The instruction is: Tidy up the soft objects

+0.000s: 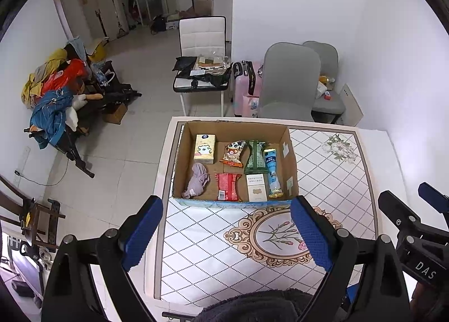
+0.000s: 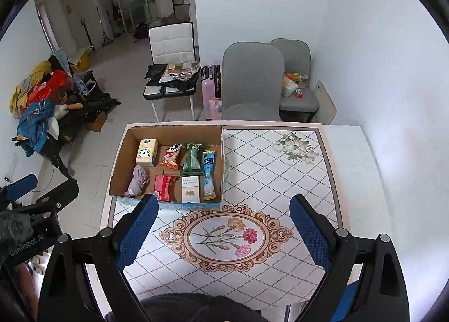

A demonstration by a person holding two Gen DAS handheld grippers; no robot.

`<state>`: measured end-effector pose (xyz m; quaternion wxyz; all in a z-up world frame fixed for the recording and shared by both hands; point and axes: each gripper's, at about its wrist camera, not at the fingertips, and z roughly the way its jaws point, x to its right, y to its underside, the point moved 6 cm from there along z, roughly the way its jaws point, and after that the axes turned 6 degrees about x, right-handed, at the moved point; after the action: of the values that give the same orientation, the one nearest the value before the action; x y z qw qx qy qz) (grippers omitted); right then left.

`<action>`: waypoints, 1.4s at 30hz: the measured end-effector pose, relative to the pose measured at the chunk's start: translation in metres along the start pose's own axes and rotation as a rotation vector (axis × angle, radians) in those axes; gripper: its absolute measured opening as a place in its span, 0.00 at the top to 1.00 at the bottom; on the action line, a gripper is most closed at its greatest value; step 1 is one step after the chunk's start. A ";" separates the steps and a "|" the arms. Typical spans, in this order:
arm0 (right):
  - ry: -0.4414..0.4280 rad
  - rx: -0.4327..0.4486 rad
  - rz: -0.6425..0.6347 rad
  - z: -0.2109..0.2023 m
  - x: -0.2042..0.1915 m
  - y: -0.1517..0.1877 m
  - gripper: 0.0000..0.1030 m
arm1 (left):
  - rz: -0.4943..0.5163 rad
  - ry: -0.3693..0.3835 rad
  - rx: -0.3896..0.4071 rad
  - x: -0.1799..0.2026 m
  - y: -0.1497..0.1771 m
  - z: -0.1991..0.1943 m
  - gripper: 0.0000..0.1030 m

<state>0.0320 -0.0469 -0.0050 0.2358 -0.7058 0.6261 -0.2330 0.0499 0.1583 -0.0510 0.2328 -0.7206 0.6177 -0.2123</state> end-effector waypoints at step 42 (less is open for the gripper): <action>0.008 0.016 0.005 0.007 -0.003 -0.002 0.06 | -0.014 0.001 0.008 0.003 -0.005 -0.005 0.10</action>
<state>0.0375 -0.0430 -0.0088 0.2395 -0.7014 0.6269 -0.2401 0.0510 0.1560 -0.0437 0.2338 -0.7237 0.6120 -0.2168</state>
